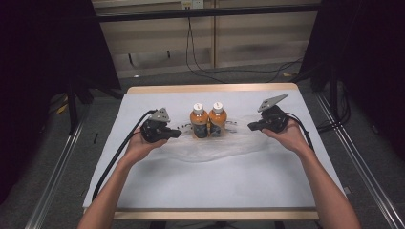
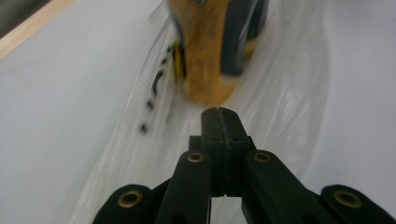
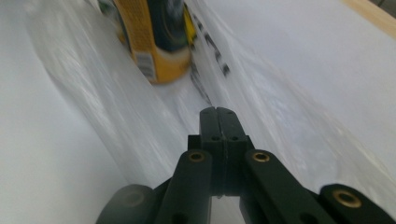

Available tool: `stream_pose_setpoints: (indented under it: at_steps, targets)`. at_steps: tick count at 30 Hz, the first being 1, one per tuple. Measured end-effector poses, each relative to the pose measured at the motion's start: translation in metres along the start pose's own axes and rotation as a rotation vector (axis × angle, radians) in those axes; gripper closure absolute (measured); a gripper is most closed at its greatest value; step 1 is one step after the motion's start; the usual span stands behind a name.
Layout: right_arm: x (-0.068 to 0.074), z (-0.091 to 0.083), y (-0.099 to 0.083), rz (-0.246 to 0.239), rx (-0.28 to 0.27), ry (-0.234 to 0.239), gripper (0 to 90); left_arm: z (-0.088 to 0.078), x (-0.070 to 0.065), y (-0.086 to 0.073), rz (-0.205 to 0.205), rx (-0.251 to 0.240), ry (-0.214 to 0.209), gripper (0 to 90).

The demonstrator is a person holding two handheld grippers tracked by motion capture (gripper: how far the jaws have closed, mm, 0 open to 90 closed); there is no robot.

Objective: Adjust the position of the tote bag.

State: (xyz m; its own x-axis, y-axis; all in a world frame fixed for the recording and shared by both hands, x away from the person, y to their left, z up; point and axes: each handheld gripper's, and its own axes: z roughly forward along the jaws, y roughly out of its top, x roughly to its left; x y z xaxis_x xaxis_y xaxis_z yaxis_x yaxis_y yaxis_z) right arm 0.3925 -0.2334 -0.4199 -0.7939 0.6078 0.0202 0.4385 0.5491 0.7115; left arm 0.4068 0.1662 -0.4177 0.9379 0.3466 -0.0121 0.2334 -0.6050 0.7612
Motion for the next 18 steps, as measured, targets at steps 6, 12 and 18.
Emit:
stream_pose_setpoints:
  at_steps: [6,12,18]
  targets:
    - [0.010,0.012,0.014,-0.006,-0.025,0.046,90.0,0.027,-0.019,0.013,0.033,-0.010,-0.024,90.0]
    - [0.017,0.032,0.029,-0.040,-0.014,0.066,90.0,0.054,-0.032,0.029,0.078,0.024,-0.036,90.0]
    - [0.019,0.050,0.044,-0.066,0.044,0.051,90.0,0.076,-0.041,0.033,0.105,0.070,-0.014,90.0]
